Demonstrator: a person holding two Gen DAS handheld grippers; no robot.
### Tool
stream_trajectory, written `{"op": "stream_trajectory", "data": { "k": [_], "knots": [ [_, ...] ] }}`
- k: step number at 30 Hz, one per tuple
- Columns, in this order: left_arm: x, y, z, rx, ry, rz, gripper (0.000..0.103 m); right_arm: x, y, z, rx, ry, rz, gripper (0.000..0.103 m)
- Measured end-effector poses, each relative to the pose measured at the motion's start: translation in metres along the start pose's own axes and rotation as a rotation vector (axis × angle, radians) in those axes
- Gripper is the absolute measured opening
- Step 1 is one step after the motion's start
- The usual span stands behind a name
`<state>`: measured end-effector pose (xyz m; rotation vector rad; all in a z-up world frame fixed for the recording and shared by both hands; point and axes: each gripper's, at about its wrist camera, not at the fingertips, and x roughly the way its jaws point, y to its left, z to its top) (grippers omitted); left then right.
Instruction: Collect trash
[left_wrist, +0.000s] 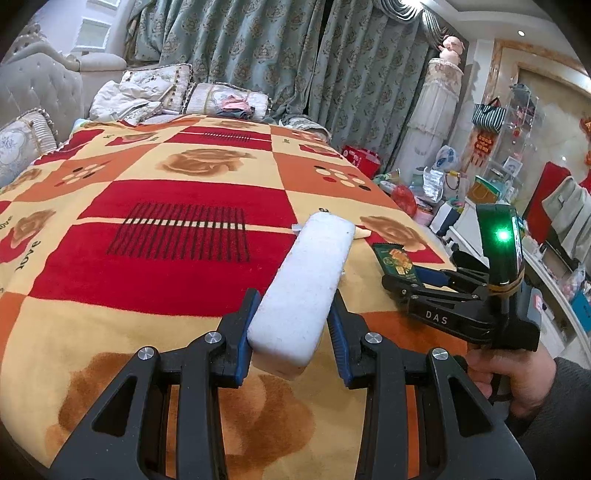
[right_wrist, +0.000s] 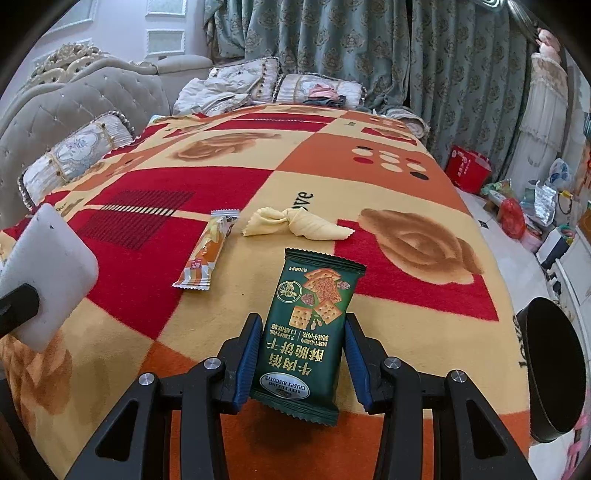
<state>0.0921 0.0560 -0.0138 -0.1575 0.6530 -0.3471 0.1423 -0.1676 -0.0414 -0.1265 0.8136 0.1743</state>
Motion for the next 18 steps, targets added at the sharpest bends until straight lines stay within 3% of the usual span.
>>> {"op": "stream_trajectory", "data": {
  "k": [18],
  "knots": [
    [0.0033, -0.0028, -0.004, 0.019, 0.002, 0.01, 0.034, -0.0027, -0.0008, -0.0003, 0.004, -0.012, 0.002, 0.042]
  ]
}}
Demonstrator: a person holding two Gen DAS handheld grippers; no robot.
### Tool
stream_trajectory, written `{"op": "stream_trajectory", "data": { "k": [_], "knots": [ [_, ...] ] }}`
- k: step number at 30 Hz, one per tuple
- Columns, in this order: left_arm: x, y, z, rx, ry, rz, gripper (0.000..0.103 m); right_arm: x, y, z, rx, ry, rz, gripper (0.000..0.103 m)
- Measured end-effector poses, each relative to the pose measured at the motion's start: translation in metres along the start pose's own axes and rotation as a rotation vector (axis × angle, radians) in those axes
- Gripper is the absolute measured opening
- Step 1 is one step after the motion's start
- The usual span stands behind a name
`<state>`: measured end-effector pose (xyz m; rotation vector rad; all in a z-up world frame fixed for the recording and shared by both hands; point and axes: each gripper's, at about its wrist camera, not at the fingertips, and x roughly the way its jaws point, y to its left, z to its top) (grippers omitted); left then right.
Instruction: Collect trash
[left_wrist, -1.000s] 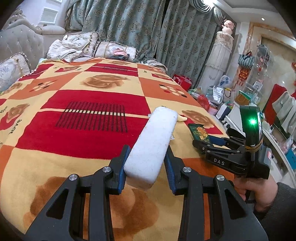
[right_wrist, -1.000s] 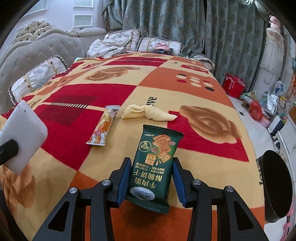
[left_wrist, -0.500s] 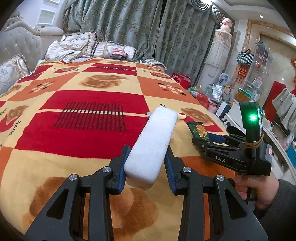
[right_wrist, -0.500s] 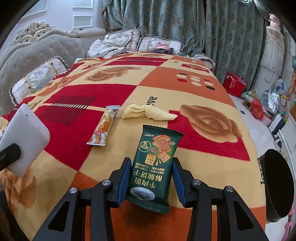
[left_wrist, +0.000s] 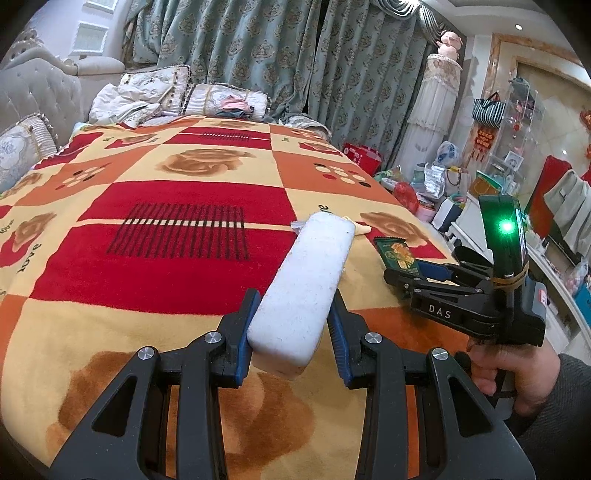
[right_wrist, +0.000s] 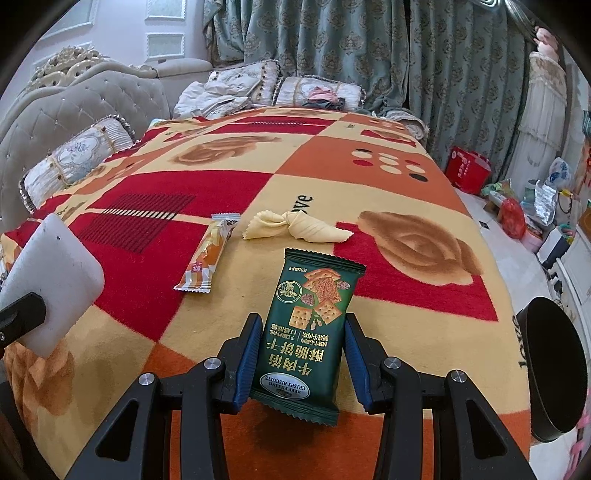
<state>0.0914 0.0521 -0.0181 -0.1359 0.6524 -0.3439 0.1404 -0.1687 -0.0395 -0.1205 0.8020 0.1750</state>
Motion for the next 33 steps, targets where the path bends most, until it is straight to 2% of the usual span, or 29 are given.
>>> {"op": "stream_trajectory", "data": {
  "k": [22, 33],
  "knots": [
    [-0.0029, 0.0021, 0.0033, -0.024, -0.012, -0.018, 0.034, 0.001, 0.0012, -0.0001, -0.009, 0.007, -0.009, 0.042],
    [-0.0014, 0.0034, 0.0039, -0.018, -0.01, -0.002, 0.034, -0.001, 0.0017, -0.0002, 0.001, -0.004, 0.002, 0.042]
  ]
}}
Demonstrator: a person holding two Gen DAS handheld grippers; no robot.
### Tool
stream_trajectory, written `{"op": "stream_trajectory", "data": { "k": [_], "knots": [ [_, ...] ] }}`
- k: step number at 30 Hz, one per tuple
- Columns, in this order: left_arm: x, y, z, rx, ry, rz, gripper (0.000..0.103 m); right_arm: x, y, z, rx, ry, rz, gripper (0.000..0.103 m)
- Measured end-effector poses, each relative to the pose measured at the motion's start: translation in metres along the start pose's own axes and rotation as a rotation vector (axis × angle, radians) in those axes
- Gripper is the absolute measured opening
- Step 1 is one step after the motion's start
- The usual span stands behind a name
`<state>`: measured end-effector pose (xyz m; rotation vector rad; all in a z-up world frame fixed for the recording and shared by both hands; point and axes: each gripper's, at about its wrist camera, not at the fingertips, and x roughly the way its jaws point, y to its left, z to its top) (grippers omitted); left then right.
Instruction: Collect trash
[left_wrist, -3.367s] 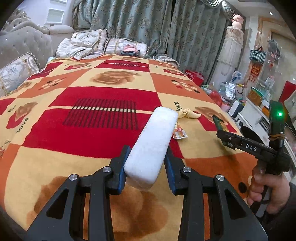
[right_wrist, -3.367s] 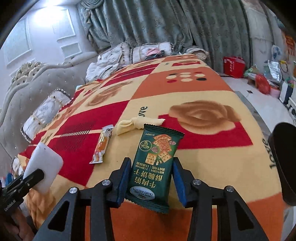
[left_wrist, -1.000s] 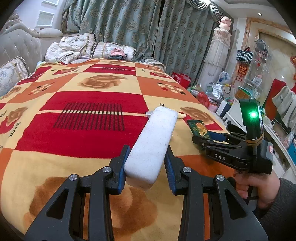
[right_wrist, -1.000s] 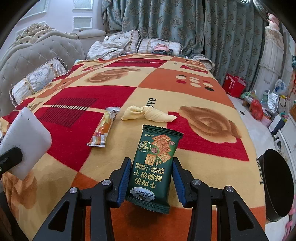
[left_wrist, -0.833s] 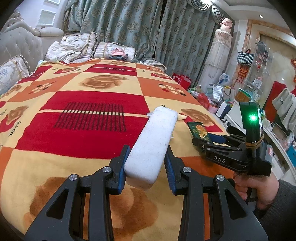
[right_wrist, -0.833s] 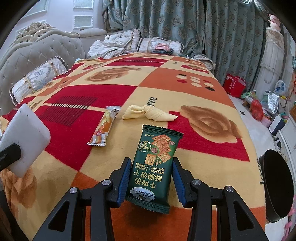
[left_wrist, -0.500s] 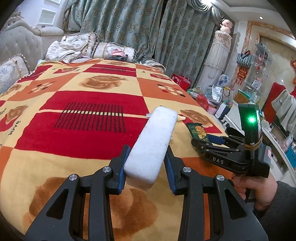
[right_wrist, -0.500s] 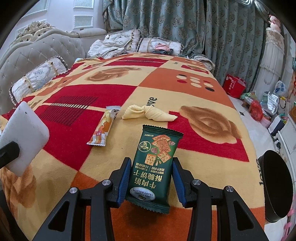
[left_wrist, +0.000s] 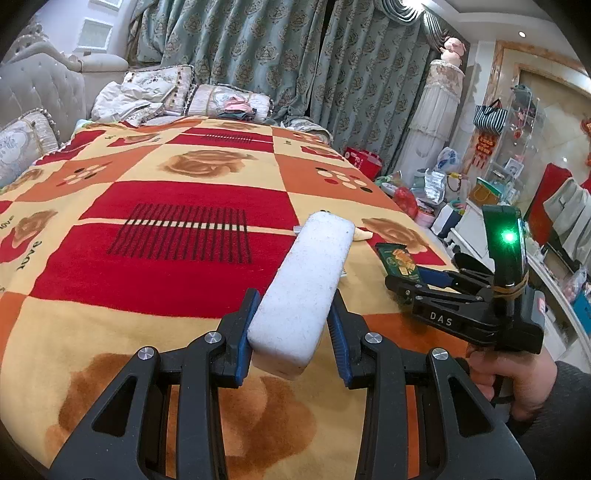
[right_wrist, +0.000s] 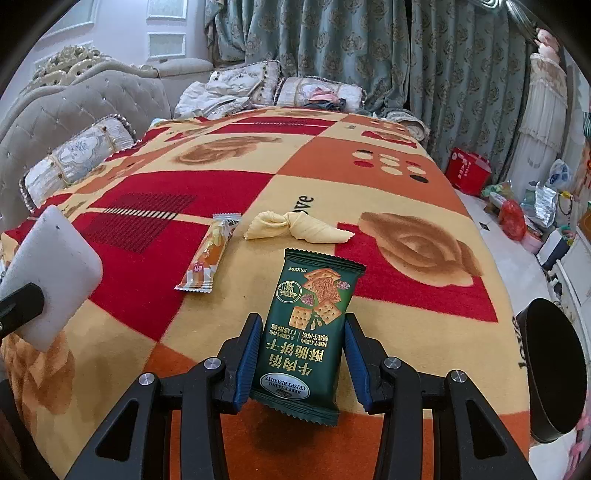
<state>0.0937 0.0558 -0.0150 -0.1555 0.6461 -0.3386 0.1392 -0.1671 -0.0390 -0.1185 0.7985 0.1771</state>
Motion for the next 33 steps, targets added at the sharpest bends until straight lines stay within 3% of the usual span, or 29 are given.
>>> {"op": "stream_trajectory", "data": {
  "k": [33],
  "knots": [
    [0.0031, -0.0006, -0.0022, 0.004, -0.004, 0.051, 0.034, -0.0089, -0.0024, -0.0009, 0.006, -0.032, 0.023, 0.042]
  ]
}}
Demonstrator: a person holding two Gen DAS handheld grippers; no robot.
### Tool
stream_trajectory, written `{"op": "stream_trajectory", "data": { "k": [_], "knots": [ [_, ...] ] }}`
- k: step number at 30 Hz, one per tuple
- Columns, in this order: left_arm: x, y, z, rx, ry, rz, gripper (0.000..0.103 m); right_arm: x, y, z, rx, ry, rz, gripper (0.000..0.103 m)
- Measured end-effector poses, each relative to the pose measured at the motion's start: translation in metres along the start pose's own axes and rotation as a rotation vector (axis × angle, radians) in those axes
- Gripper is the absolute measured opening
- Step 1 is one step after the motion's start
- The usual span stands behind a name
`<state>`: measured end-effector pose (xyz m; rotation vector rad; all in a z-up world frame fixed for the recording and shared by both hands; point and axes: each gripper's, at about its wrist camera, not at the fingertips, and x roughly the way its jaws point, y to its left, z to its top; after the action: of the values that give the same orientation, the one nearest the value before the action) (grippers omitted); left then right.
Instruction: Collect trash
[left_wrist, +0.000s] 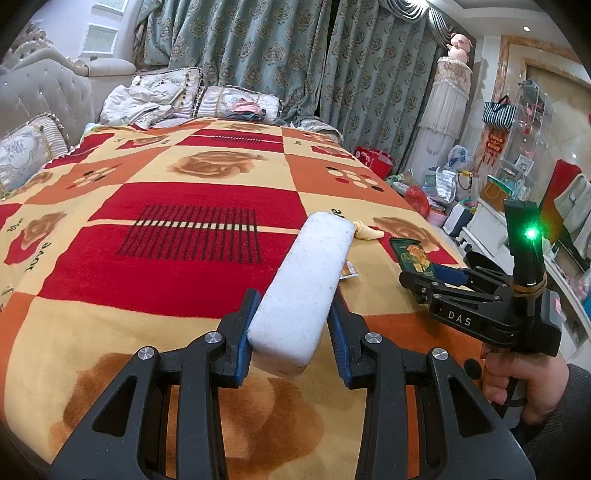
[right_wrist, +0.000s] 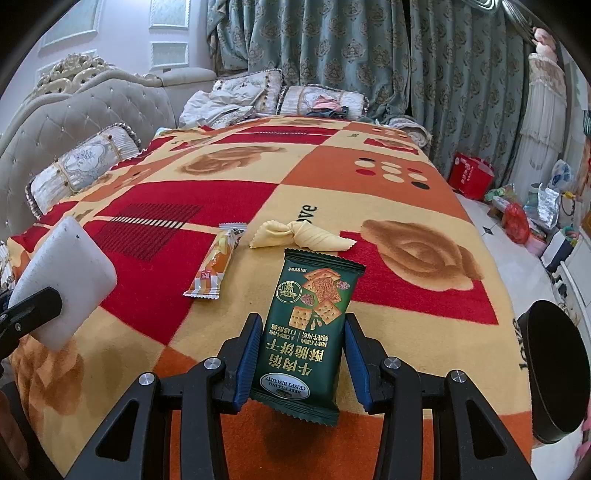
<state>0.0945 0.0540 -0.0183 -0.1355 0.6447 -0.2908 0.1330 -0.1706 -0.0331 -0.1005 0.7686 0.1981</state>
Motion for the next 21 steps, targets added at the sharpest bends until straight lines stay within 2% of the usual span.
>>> {"op": "stream_trajectory", "data": {
  "k": [14, 21],
  "knots": [
    [0.0006, 0.0007, -0.0009, 0.014, 0.003, 0.02, 0.034, -0.0023, 0.0, 0.0009, 0.003, -0.013, 0.017, 0.042],
    [0.0032, -0.0038, -0.003, 0.032, 0.001, 0.051, 0.034, -0.0064, -0.007, 0.0005, 0.028, -0.038, 0.08, 0.042]
  ]
}}
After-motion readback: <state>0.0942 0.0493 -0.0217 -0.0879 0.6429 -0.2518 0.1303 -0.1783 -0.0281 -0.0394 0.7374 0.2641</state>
